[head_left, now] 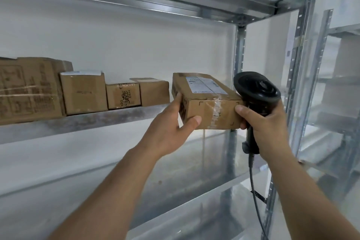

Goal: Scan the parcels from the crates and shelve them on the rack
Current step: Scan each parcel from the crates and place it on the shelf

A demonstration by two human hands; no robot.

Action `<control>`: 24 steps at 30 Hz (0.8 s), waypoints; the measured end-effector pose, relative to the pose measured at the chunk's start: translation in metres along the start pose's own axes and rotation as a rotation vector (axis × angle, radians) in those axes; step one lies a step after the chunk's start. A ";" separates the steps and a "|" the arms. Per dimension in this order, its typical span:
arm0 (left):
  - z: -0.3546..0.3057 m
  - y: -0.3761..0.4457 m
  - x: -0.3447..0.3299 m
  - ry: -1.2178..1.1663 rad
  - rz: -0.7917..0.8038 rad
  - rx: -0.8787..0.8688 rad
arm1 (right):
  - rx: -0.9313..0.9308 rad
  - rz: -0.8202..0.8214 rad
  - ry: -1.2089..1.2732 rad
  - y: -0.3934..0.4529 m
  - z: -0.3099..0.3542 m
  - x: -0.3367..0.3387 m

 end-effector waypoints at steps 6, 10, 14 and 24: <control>0.017 0.042 -0.010 0.136 -0.123 0.157 | -0.040 0.146 0.020 0.071 -0.032 -0.026; 0.019 0.057 -0.003 0.309 -0.354 0.258 | -0.074 0.257 0.034 0.109 -0.057 -0.052; 0.018 0.069 0.003 0.489 -0.475 0.353 | -0.080 0.338 0.042 0.131 -0.066 -0.078; 0.026 0.086 0.011 0.680 -0.562 0.400 | -0.078 0.450 -0.009 0.158 -0.087 -0.114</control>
Point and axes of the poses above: each hand's wrist, its own y-axis towards the middle knuckle, its own x-axis out of the back of the hand, z = x × y, the point moved 7 cm from there along y, towards the middle knuckle, and after that the axes turned 6 degrees about y, right-handed, at the moved point
